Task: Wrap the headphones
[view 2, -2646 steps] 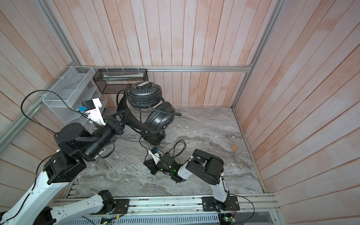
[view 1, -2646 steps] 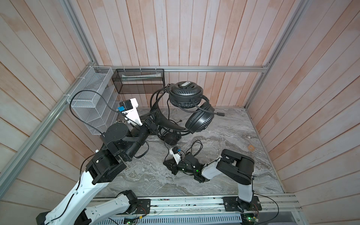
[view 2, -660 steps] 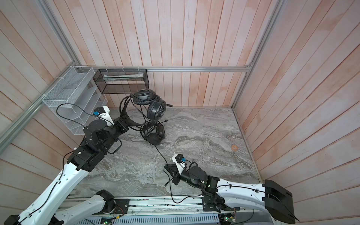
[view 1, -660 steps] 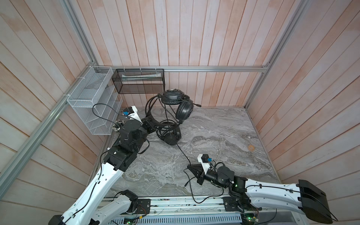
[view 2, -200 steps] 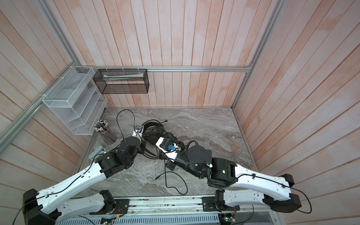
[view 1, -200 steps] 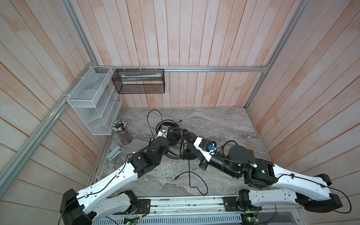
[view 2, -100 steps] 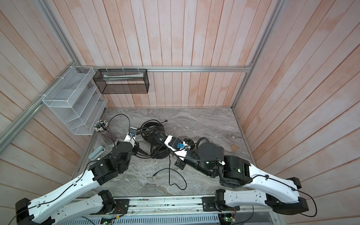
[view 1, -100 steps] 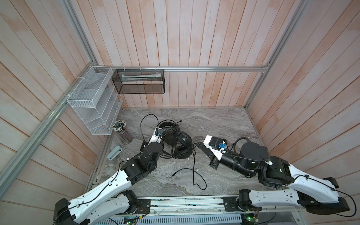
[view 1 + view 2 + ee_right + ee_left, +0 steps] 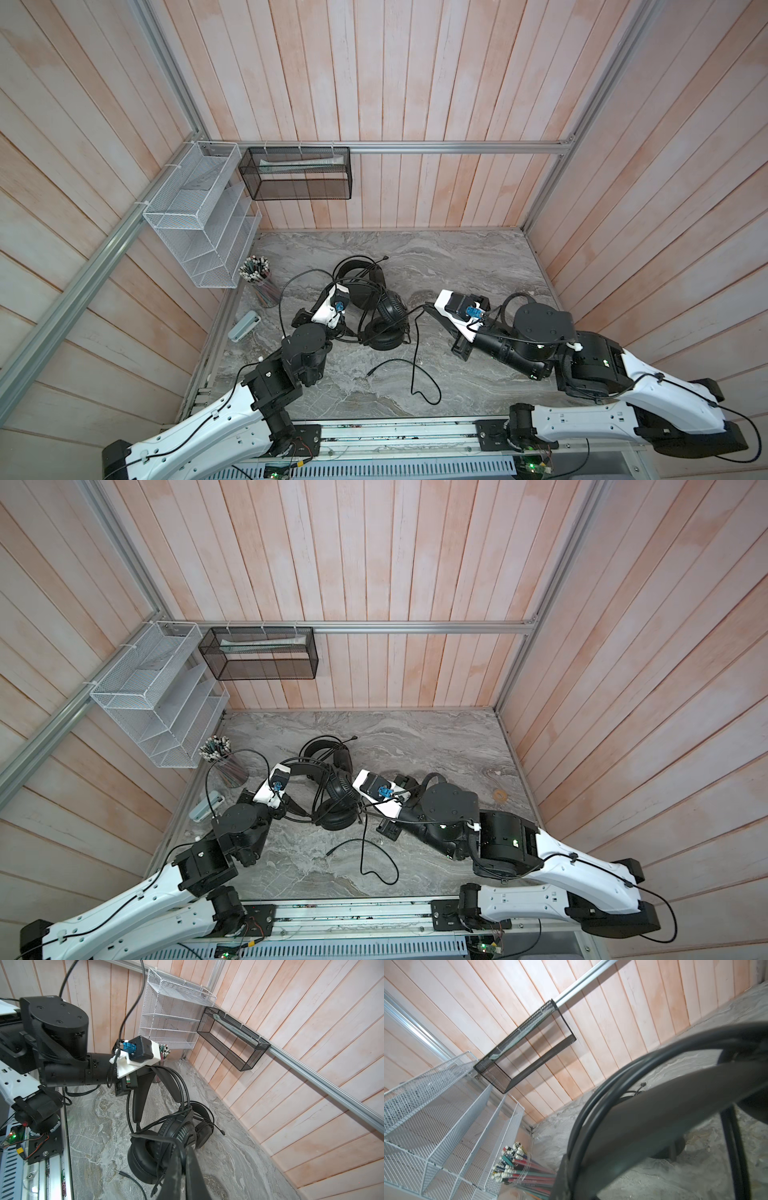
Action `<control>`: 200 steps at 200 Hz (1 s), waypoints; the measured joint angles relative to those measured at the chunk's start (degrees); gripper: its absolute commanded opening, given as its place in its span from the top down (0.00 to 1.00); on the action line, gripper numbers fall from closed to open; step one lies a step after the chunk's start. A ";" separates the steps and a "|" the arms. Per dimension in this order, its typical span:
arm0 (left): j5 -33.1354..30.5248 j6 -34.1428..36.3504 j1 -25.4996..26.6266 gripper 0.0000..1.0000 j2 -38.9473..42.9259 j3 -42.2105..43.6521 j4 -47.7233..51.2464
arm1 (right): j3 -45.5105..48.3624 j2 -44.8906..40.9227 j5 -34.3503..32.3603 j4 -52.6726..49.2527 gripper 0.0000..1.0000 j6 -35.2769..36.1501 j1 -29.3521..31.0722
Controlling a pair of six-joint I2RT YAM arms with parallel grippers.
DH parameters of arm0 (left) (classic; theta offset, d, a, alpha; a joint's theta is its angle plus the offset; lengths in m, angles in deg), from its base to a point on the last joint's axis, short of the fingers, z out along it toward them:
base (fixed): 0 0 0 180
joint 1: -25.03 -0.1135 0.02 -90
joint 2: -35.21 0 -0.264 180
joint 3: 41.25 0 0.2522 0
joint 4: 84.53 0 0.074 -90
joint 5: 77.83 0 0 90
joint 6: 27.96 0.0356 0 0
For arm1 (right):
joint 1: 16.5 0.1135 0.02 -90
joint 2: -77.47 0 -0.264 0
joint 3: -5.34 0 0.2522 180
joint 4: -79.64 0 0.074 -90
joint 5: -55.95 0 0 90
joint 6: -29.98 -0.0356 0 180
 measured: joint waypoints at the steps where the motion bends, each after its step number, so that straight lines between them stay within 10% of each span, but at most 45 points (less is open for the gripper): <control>1: 0.00 0.20 0.22 1.00 0.07 0.07 -0.09 | 0.00 0.00 -0.04 0.00 1.00 0.00 -0.02; 200: 7.98 16.35 10.67 1.00 12.20 5.70 -2.75 | 3.67 1.64 7.15 1.36 1.00 1.20 -16.37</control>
